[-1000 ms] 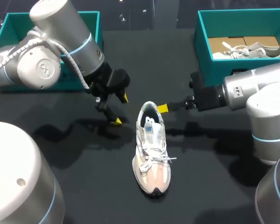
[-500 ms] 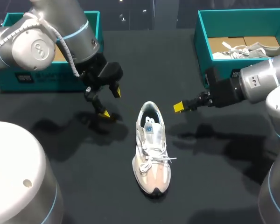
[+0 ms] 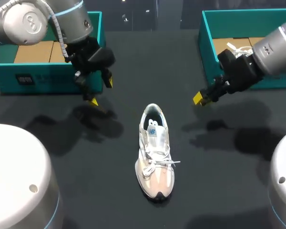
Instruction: Take the shoe out of the shoebox, open the shoe tongue, remove and reinsert the insole, then place the shoe into the shoebox
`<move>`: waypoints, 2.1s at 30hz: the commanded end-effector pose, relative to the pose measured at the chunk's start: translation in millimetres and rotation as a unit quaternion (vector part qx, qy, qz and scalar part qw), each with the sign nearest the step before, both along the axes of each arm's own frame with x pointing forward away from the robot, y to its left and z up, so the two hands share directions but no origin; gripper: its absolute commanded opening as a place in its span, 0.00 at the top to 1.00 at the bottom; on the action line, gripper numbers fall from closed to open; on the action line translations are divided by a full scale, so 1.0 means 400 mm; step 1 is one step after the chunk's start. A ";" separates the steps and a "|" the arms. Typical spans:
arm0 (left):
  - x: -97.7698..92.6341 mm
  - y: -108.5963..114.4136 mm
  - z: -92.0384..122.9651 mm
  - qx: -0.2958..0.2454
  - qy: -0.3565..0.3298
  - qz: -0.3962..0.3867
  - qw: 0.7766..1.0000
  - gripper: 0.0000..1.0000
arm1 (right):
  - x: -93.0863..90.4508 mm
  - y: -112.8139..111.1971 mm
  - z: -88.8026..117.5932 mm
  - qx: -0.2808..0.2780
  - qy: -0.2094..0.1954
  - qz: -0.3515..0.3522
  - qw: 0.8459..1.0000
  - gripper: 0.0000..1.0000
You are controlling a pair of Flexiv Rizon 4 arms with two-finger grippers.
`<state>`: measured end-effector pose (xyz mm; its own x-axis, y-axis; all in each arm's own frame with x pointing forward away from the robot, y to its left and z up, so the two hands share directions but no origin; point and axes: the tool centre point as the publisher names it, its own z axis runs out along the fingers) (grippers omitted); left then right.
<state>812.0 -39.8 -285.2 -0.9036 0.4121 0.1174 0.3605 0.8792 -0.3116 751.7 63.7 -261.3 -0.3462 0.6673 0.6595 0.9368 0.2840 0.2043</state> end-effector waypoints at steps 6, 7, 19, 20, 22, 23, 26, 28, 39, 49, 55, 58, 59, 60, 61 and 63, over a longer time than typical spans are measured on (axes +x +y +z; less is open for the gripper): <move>0.063 0.056 0.066 0.020 -0.021 -0.027 0.999 0.00 | -0.006 0.020 0.060 -0.176 0.049 -0.015 0.983 1.00; 0.069 0.065 0.073 0.025 -0.024 -0.035 0.999 0.00 | -0.010 0.027 0.063 -0.181 0.046 -0.020 0.982 1.00; 0.093 0.100 0.106 0.031 -0.038 -0.053 0.997 0.00 | -0.048 0.100 0.096 -0.249 0.033 -0.070 0.965 1.00; 0.093 0.100 0.106 0.031 -0.038 -0.053 0.997 0.00 | -0.048 0.100 0.096 -0.249 0.033 -0.070 0.965 1.00; 0.093 0.100 0.106 0.031 -0.038 -0.053 0.997 0.00 | -0.048 0.100 0.096 -0.249 0.033 -0.070 0.965 1.00; 0.093 0.100 0.106 0.031 -0.038 -0.053 0.997 0.00 | -0.048 0.100 0.096 -0.249 0.033 -0.070 0.965 1.00; 0.099 0.105 0.105 0.031 -0.039 -0.062 0.997 0.00 | -0.043 0.128 0.084 -0.245 0.025 -0.076 0.966 1.00; 0.117 0.122 0.107 0.032 -0.046 -0.080 0.995 0.00 | -0.037 0.168 0.064 -0.251 0.024 -0.087 0.964 1.00; 0.182 0.249 0.128 0.018 -0.073 -0.183 0.980 0.00 | -0.056 0.303 -0.001 -0.334 0.020 -0.184 0.924 1.00; 0.182 0.249 0.128 0.018 -0.073 -0.183 0.980 0.00 | -0.062 0.312 -0.007 -0.335 0.011 -0.194 0.922 1.00; 0.182 0.249 0.128 0.018 -0.073 -0.183 0.980 0.00 | -0.040 0.344 -0.031 -0.362 0.003 -0.187 0.913 1.00; 0.182 0.249 0.128 0.018 -0.073 -0.183 0.980 0.00 | -0.035 0.361 -0.069 -0.387 -0.020 -0.189 0.902 1.00; 0.182 0.249 0.128 0.018 -0.073 -0.183 0.980 0.00 | -0.032 0.360 -0.085 -0.400 -0.013 -0.198 0.895 1.00; 0.182 0.249 0.128 0.018 -0.073 -0.183 0.980 0.00 | -0.031 0.359 -0.095 -0.402 -0.015 -0.198 0.894 1.00; 0.182 0.249 0.128 0.018 -0.073 -0.183 0.980 0.00 | -0.031 0.357 -0.101 -0.409 -0.015 -0.202 0.890 1.00; 0.182 0.249 0.128 0.018 -0.073 -0.183 0.980 0.00 | -0.030 0.354 -0.104 -0.419 -0.004 -0.211 0.883 1.00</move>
